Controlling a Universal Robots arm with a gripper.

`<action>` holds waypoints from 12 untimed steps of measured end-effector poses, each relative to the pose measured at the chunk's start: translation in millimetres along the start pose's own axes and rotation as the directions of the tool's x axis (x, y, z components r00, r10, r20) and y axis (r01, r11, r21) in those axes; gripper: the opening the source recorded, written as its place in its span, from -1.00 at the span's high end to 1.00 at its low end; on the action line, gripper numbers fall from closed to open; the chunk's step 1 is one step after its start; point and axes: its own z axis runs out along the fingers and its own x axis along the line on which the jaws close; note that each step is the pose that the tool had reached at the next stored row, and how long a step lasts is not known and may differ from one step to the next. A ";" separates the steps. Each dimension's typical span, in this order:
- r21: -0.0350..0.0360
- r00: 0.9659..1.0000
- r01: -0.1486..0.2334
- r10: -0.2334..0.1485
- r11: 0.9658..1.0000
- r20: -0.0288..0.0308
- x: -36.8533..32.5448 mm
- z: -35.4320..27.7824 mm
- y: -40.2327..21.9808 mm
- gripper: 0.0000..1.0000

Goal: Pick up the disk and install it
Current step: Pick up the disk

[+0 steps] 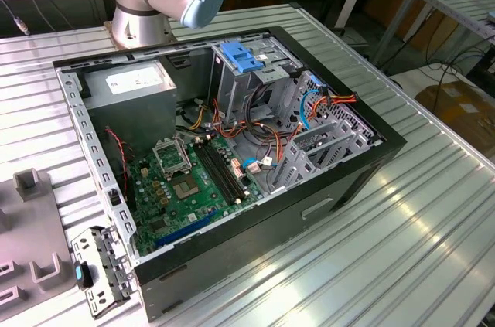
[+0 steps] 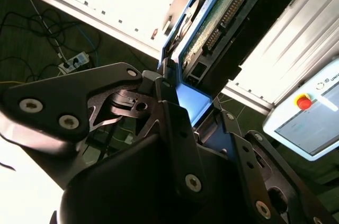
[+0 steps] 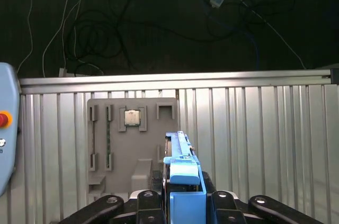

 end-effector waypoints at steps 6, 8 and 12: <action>0.000 1.000 0.000 0.000 1.000 0.000 0.5 -0.3 -6.6 0.25; 0.000 1.000 0.000 0.000 1.000 0.000 1.3 -0.3 -7.6 0.25; 0.000 1.000 0.000 0.000 1.000 0.000 3.2 -0.4 -9.7 0.25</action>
